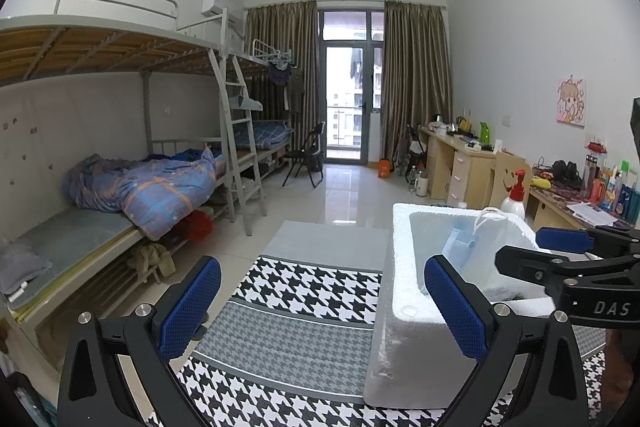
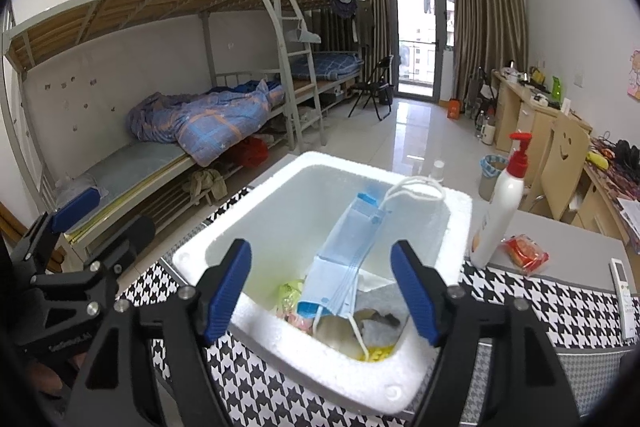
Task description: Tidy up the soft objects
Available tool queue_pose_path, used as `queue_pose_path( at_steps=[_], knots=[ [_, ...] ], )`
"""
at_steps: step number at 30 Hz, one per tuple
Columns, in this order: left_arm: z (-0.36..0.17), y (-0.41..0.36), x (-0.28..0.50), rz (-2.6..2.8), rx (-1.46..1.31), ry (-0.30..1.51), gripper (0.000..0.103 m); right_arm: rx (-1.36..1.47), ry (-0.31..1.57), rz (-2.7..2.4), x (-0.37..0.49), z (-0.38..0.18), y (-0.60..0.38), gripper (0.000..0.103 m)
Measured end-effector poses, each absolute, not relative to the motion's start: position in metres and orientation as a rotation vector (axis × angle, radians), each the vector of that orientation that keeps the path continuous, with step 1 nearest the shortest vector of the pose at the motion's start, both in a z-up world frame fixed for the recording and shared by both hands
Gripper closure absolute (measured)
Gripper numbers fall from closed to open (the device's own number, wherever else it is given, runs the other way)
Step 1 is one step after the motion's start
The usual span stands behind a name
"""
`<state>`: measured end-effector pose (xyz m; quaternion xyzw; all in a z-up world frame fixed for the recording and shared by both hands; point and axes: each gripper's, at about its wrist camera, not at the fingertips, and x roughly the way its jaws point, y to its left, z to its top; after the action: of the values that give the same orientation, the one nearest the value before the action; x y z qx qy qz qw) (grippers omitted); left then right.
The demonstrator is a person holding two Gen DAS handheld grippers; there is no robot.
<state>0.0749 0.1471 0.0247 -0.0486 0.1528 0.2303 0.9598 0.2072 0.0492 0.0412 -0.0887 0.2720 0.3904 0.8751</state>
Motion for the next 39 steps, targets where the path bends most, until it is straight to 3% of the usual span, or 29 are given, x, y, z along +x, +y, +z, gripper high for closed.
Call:
queue_pose_path(
  at_steps=[29, 34, 39],
  knots=[
    [0.049, 0.109, 0.077, 0.356, -0.066, 0.252, 0.001, -0.098, 0.46, 0.727, 0.197, 0.058, -0.01, 0.027],
    [0.052, 0.1, 0.078, 0.31, -0.06, 0.238, 0.001, -0.085, 0.424, 0.687, 0.196, 0.06, -0.024, 0.014],
    [0.053, 0.09, 0.082, 0.269, -0.049, 0.24, 0.001, -0.059, 0.413, 0.649, 0.196, 0.061, -0.038, 0.013]
  ],
)
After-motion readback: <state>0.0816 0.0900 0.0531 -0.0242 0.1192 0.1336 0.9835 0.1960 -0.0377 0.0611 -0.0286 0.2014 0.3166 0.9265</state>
